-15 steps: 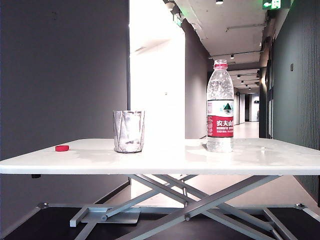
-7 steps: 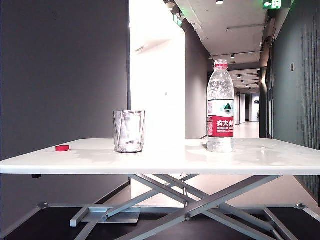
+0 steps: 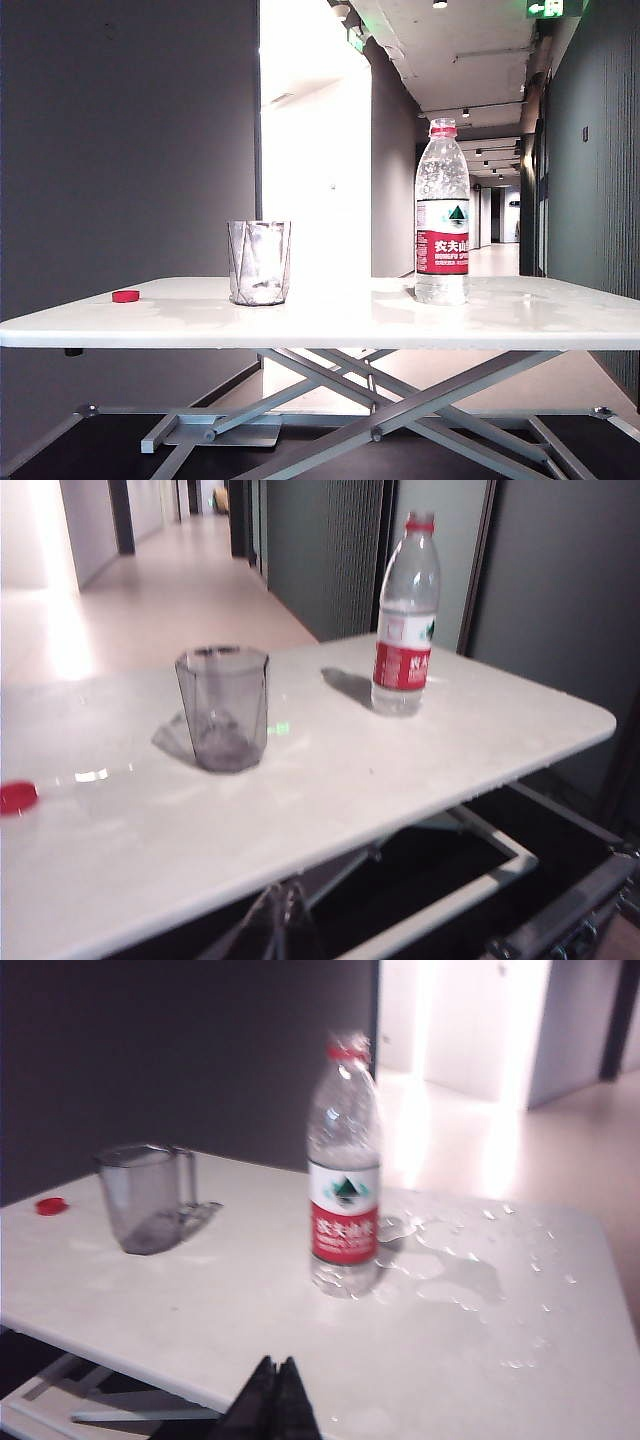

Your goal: Pick up the mineral water bottle on the table and pour water into the mug until it's half full.

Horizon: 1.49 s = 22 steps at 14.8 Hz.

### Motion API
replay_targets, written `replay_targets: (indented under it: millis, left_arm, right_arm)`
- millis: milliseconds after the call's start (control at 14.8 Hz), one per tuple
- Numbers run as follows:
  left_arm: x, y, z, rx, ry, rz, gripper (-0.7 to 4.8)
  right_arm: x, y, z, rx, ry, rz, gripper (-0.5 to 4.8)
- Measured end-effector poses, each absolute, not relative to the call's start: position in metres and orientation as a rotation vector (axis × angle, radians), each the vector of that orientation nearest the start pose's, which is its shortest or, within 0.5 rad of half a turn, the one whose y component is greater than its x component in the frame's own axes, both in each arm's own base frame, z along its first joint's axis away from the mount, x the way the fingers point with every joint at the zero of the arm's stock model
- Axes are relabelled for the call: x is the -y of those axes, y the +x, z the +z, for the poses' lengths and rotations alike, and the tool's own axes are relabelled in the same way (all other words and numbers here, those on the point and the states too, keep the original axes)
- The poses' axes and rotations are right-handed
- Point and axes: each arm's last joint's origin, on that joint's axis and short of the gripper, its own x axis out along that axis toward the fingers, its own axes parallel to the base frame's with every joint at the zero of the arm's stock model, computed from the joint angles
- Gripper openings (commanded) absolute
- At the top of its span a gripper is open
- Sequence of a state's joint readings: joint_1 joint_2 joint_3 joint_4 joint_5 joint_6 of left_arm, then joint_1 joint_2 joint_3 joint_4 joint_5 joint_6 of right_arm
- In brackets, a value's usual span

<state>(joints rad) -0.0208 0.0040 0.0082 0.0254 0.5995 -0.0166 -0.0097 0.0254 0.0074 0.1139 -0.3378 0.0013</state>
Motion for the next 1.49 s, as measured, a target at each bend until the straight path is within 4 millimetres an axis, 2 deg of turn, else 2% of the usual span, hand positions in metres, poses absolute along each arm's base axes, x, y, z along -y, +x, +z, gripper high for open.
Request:
replay_targets:
  millis: [68, 203, 338, 406, 541, 677, 947, 1083, 1489]
  left_arm:
    - [0.018, 0.092, 0.167, 0.008, -0.012, -0.621, -0.05]
    - [0.018, 0.092, 0.166, -0.003, -0.016, -0.621, -0.05]
    - [0.018, 0.092, 0.166, -0.005, -0.016, -0.62, -0.05]
    - [0.018, 0.092, 0.166, -0.005, -0.016, -0.621, -0.05]
    - [0.018, 0.092, 0.165, -0.007, -0.017, -0.621, -0.05]
    - [0.018, 0.092, 0.165, -0.008, -0.017, -0.621, -0.05]
    - [0.018, 0.092, 0.165, -0.008, -0.017, -0.621, -0.05]
    - [0.018, 0.092, 0.165, -0.009, -0.017, -0.621, -0.05]
    - [0.018, 0.092, 0.164, -0.022, -0.021, -0.622, -0.05]
  right_arm:
    - [-0.01, 0.099, 0.174, 0.079, -0.013, 0.341, 0.37]
    - [-0.013, 0.104, 0.173, 0.055, -0.009, 0.366, 0.56]
    - [-0.016, 0.112, 0.171, 0.021, -0.006, 0.392, 2.22]
    - [-0.017, 0.12, 0.175, 0.001, -0.004, 0.378, 2.73]
    - [-0.018, 0.131, 0.182, 0.015, -0.015, 0.349, 3.16]
    - [-0.019, 0.154, 0.189, 0.017, -0.07, 0.34, 4.77]
    - [-0.024, 0.206, 0.192, 0.003, -0.082, 0.368, 4.79]
    - [-0.026, 0.239, 0.194, 0.03, -0.085, 0.368, 4.79]
    - [-0.038, 0.322, 0.183, 0.027, -0.082, 0.561, 4.79]
